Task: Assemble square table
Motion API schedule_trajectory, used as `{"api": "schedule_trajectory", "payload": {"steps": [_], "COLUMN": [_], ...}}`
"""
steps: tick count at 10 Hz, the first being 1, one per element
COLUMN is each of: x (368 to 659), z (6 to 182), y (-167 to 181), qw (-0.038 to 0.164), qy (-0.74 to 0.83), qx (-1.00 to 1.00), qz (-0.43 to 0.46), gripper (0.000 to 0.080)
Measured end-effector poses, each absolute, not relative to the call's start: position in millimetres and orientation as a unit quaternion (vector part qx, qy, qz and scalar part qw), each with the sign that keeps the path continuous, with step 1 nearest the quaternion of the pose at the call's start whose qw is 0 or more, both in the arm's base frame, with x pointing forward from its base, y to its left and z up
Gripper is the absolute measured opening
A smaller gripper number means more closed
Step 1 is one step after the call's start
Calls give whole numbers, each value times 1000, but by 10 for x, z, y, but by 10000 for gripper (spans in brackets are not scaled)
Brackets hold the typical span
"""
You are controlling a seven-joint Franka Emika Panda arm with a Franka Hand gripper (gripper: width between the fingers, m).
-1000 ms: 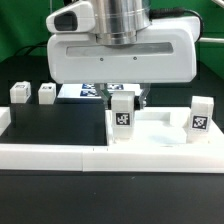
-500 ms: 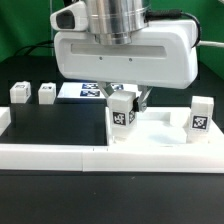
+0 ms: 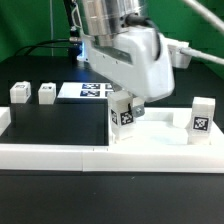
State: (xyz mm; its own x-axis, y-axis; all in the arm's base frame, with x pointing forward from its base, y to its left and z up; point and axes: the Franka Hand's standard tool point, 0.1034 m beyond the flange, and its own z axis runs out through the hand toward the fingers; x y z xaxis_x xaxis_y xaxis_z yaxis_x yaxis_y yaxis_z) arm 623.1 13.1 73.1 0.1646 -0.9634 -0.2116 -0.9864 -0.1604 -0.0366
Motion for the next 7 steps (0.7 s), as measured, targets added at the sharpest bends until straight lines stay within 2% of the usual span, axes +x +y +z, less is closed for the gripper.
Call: {"api": "schedule_trajectory", "payload": {"steps": [4, 6, 7], "x": [6236, 6203, 6197], "z": [725, 748, 802], "y": [186, 178, 179], "qw": [82, 91, 91], "qy": [675, 616, 533], "qx": [-730, -780, -839], "qz": [71, 65, 58], "gripper": [291, 608, 608]}}
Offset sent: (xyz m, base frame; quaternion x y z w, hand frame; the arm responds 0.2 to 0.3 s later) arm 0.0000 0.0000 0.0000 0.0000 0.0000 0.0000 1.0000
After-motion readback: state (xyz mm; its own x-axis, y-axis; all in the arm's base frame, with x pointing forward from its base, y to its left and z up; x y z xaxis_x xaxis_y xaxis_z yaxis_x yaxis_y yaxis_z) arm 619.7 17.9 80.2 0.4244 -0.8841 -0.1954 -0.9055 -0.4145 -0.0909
